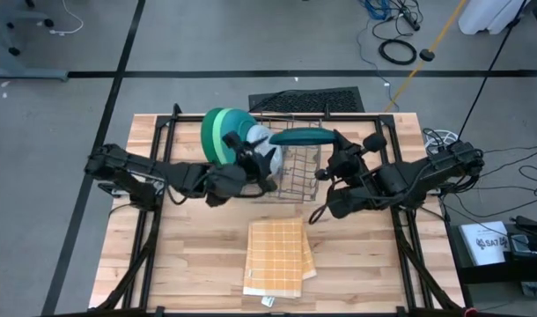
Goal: Sort dishes
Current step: Put the dark blue plate in the dish rack
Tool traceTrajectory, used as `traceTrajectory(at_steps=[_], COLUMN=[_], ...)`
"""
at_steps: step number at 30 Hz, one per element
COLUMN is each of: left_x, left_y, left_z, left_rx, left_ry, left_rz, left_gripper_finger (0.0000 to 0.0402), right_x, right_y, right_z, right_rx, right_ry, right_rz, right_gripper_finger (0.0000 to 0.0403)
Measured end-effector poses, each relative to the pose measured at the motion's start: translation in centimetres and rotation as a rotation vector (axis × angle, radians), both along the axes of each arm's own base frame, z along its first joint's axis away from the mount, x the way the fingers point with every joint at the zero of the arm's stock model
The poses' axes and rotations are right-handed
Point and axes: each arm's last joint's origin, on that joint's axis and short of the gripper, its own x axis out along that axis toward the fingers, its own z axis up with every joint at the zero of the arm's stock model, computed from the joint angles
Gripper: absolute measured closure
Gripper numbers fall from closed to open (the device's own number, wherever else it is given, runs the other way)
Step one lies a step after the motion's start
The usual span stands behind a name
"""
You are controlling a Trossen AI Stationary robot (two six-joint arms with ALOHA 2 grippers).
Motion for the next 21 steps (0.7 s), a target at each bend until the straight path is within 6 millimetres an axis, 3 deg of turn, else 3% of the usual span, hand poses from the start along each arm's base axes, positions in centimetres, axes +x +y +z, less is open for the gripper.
traceTrajectory(at_steps=[5,10,15,21], left_x=[0.4,0.6,1.0,1.1], left_y=[2.0,3.3,5.2,6.5], left_z=[0.4,0.7,0.5,0.5], left_rx=[-0.012,-0.026,-0.047,0.047], left_ry=[-0.054,-0.083,-0.071,0.037], left_rz=[0.053,0.042,-0.019,-0.018], left_gripper_finger=[0.0144,0.0141,0.0191,0.0339], right_x=[0.1,0.2,0.3,0.3], right_y=[-0.5,-0.7,-0.7,-0.7], right_z=[0.0,0.0,0.1,0.1], right_rx=[-0.002,-0.001,0.005,0.005], right_ry=[0.007,0.007,-0.01,-0.007], right_rz=[-0.019,-0.027,-0.029,-0.029], right_gripper_finger=[0.0403,0.0403,0.0403,0.0401])
